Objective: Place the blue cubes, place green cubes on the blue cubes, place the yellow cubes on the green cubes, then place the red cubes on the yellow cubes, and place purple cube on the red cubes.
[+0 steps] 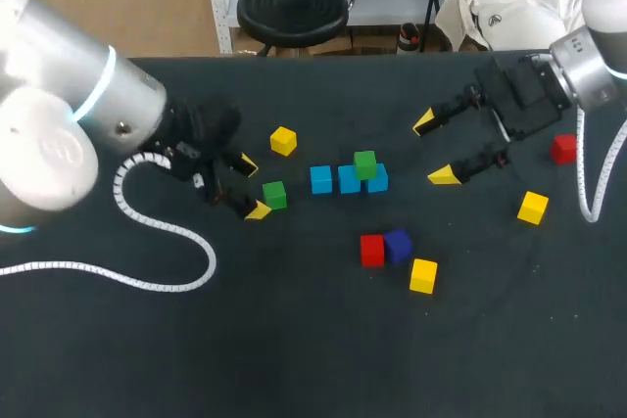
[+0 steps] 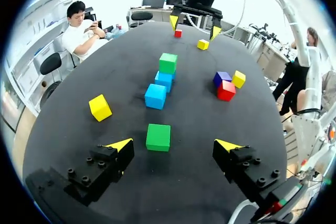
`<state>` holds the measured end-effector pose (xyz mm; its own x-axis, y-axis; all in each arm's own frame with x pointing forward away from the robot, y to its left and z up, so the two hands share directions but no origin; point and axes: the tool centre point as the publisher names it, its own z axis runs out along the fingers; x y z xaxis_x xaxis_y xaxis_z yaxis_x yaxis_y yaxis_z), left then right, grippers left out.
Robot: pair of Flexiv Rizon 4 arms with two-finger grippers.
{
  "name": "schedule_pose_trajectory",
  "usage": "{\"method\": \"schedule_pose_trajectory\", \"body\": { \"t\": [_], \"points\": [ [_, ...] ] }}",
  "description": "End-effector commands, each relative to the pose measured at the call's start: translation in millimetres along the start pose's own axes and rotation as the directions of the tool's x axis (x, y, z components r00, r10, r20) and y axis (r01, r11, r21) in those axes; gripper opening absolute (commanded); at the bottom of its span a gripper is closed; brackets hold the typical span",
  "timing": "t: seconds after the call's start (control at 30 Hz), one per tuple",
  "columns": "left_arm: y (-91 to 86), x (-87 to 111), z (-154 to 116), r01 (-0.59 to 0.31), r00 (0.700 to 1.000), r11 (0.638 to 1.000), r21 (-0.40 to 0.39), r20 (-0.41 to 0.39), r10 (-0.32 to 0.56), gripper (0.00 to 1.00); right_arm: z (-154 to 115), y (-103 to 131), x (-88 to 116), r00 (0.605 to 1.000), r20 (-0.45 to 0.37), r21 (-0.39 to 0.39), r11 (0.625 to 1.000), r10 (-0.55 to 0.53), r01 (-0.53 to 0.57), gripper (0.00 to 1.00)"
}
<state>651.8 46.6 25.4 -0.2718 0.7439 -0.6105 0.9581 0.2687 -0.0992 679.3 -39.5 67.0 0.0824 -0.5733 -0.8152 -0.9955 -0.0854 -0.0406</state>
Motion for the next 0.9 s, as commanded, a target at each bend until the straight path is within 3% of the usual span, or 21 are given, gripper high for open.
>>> {"method": "schedule_pose_trajectory", "body": {
  "t": [0.03,0.53,0.9],
  "points": [
    [10.2,-1.5,14.7,0.001,1.000,1.000,-0.018,-0.002,-0.001,1.00,0.3,-0.3,0.3,1.000,0.002,0.000,1.000,-0.001,0.001,1.00],
    [55.7,0.8,40.0,0.019,1.000,0.999,-0.037,-0.015,-0.020,1.00,0.3,-0.3,0.3,1.000,0.002,0.000,1.000,-0.001,0.001,1.00],
    [59.3,10.0,44.0,0.041,0.999,0.999,-0.022,-0.018,-0.042,1.00,0.3,-0.3,0.3,1.000,0.002,0.000,1.000,-0.001,0.001,1.00]
  ]
}}
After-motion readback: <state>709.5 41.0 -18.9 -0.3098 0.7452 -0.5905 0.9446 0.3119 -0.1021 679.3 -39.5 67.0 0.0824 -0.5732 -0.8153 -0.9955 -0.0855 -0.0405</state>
